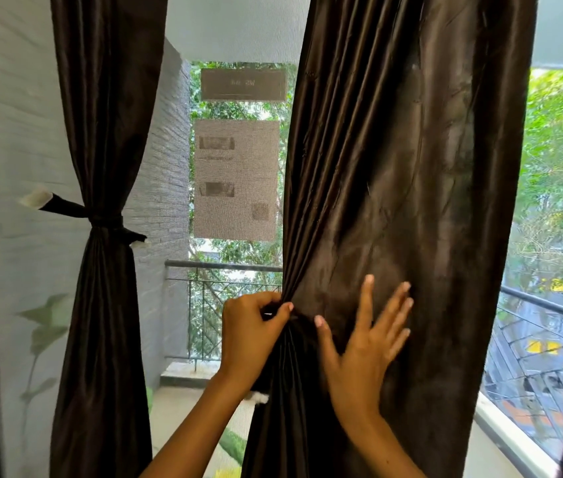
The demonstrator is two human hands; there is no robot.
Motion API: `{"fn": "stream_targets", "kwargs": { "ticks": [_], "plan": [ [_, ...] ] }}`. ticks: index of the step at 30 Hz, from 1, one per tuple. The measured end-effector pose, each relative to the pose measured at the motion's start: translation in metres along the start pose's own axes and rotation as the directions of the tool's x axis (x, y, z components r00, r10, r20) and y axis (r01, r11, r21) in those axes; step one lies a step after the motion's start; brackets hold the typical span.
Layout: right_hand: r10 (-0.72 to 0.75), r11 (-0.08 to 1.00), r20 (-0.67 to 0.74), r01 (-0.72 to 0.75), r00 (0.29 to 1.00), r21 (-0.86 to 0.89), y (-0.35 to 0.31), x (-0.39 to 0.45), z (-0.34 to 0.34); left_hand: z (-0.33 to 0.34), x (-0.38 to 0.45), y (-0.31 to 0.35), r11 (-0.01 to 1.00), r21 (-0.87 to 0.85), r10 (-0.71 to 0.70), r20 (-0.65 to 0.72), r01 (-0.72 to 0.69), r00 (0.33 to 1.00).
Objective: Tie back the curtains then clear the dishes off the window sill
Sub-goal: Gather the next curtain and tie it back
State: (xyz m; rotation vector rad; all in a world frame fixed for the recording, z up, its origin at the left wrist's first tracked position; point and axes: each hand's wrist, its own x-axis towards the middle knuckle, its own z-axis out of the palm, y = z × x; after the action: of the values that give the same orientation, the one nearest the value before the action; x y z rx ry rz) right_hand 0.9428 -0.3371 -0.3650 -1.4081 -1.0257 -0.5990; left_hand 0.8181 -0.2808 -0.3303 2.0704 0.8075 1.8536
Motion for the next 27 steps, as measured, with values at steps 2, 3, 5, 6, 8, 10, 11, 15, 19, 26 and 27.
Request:
{"fn": "stream_targets", "kwargs": {
  "ticks": [2,3,5,6,8,10,11,15,19,26,27],
  "plan": [
    [0.166,0.979,0.073,-0.173,0.983,0.110,0.001,0.009,-0.002,0.000,-0.001,0.001,0.999,-0.038,-0.002,0.011,0.002,1.000],
    [0.201,0.952,0.144,-0.228,0.969,0.205,0.002,0.012,-0.002,0.000,-0.001,0.002,0.999,-0.054,-0.005,0.026,0.006,1.000],
    [0.207,0.859,0.268,-0.306,0.941,0.411,0.003,0.020,-0.003,0.002,-0.001,0.001,0.997,-0.072,-0.014,0.055,0.018,0.998],
    [0.184,0.833,0.298,-0.310,0.936,0.458,0.004,0.022,-0.003,0.003,-0.001,0.000,0.997,-0.071,-0.015,0.059,0.019,0.998],
    [0.092,0.900,0.253,-0.189,0.963,0.394,0.006,0.021,-0.004,0.005,-0.002,0.001,0.998,-0.056,-0.002,0.042,0.004,0.999],
    [0.005,0.960,0.153,-0.048,0.988,0.275,0.007,0.013,0.000,0.007,-0.004,0.001,0.999,-0.040,0.022,0.024,-0.021,0.999],
    [-0.024,0.969,0.159,-0.016,0.987,0.246,0.007,0.007,0.001,0.007,-0.004,0.002,0.999,-0.028,0.036,0.016,-0.035,0.999],
    [-0.087,0.985,0.343,0.028,0.935,0.173,0.008,-0.013,0.006,0.011,-0.007,0.001,0.996,0.018,0.086,0.007,-0.086,0.996],
    [-0.209,0.969,0.385,0.137,0.899,0.205,0.010,-0.016,0.008,0.014,-0.010,0.001,0.997,-0.003,0.082,0.001,-0.082,0.997],
    [-0.302,0.949,0.496,0.207,0.814,0.239,0.015,-0.019,0.009,0.019,-0.009,0.004,0.998,-0.007,0.059,0.005,-0.059,0.998],
    [-0.305,0.950,0.476,0.231,0.825,0.208,0.017,-0.018,0.008,0.019,-0.007,0.002,0.998,0.015,0.054,-0.009,-0.054,0.999]
  ]
}}
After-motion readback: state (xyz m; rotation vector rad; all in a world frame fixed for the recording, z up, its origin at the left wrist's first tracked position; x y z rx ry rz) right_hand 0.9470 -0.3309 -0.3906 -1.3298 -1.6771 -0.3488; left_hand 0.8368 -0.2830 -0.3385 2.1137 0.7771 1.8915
